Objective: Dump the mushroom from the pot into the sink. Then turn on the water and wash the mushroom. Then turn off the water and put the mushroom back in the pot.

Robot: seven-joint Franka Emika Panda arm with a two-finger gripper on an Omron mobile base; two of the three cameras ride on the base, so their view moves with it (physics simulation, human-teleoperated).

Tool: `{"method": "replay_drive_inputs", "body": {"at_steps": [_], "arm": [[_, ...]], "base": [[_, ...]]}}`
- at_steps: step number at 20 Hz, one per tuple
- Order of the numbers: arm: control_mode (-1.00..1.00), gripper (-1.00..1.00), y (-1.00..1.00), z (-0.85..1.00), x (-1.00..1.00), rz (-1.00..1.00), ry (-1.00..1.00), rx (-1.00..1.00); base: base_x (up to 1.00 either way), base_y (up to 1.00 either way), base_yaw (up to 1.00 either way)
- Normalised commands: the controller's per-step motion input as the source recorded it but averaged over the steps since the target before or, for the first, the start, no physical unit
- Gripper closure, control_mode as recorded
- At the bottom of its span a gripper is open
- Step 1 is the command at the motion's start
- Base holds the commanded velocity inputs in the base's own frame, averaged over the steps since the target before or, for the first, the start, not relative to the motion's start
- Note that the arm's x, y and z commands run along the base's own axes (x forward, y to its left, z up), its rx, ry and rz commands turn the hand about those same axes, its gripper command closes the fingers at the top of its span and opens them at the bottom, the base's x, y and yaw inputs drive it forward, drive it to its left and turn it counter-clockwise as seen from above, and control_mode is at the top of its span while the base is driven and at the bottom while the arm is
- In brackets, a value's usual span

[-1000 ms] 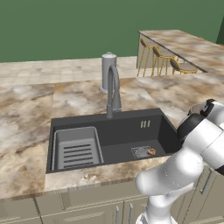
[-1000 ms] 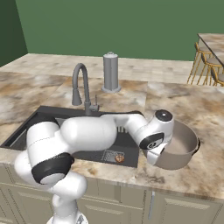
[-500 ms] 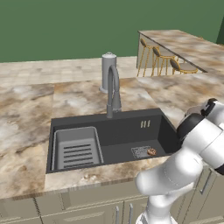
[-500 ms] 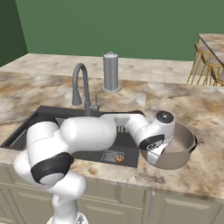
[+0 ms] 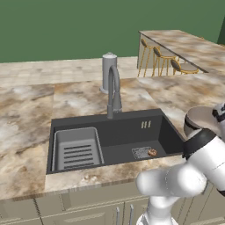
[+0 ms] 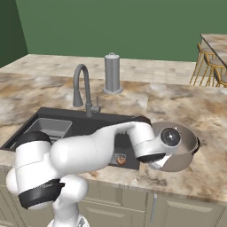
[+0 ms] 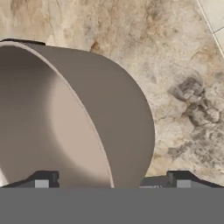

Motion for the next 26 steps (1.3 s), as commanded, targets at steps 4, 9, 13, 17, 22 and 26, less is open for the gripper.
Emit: {"method": "replay_drive_inputs", "body": {"at_steps": [4,9,13,17,22,26], "arm": [[-1.00,-1.00,0.32,0.53,-0.12,0.00,-0.25,0.00],[-1.00,-1.00,0.38,0.59,-0.04,0.00,-0.24,0.00],[-1.00,-1.00,0.40,0.66,0.00,0.00,-0.21,0.00],[-1.00,-1.00,0.46,0.52,0.00,0.00,-0.16,0.00],[-1.00,-1.00,0.48,0.24,0.07,0.00,-0.07,0.00],[-1.00,-1.00,0.45,0.20,0.26,0.00,0.00,0.00]], "base": [[0.00,0.00,0.00],[0.00,0.00,0.00],[0.00,0.00,0.00],[0.00,0.00,0.00],[0.00,0.00,0.00],[0.00,0.00,0.00]]}}
